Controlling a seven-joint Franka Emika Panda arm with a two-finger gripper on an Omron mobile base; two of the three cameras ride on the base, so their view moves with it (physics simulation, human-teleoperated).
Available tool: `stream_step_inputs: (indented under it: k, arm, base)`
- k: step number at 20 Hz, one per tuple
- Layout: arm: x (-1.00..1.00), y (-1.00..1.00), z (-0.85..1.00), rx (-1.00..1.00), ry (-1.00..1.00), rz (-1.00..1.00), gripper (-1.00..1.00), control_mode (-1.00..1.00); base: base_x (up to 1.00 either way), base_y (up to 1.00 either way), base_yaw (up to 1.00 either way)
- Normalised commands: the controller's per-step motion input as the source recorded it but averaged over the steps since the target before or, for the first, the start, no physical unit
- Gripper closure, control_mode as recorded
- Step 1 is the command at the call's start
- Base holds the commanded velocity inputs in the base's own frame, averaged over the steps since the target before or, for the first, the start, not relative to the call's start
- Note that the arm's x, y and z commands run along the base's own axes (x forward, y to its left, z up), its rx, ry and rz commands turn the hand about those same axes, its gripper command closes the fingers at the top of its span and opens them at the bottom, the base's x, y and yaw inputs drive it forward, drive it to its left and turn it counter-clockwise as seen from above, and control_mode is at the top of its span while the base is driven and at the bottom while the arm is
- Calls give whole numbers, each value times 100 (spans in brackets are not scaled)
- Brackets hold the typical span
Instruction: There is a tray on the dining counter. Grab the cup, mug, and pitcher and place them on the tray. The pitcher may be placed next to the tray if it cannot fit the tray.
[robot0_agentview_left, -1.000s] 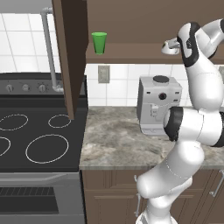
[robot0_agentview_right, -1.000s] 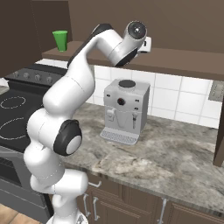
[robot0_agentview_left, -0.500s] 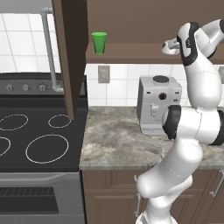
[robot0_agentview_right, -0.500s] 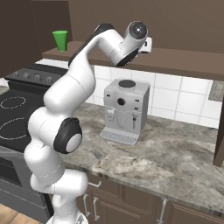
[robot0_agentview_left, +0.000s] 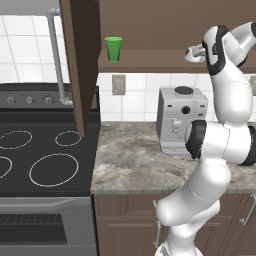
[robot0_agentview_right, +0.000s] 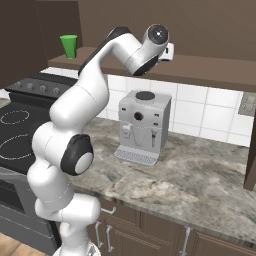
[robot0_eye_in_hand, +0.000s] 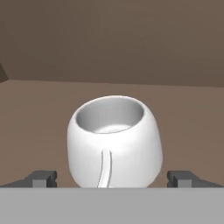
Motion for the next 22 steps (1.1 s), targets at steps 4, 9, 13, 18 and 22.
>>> stream_step_inputs:
  k: [4,9,13,18,22]
  arm:
    - [0,0,-1,0,0,0,-100,-100]
    - [0,2,-3,0,0,0,-100,-100]
    - [0,6,-6,0,0,0,100,-100]
    - [0,1,-10,0,0,0,100,-100]
    - [3,0,-13,0,0,0,100,-100]
  base:
    - [0,0,0]
    - [0,0,0]
    - [0,0,0]
    - [0,0,0]
    - [0,0,0]
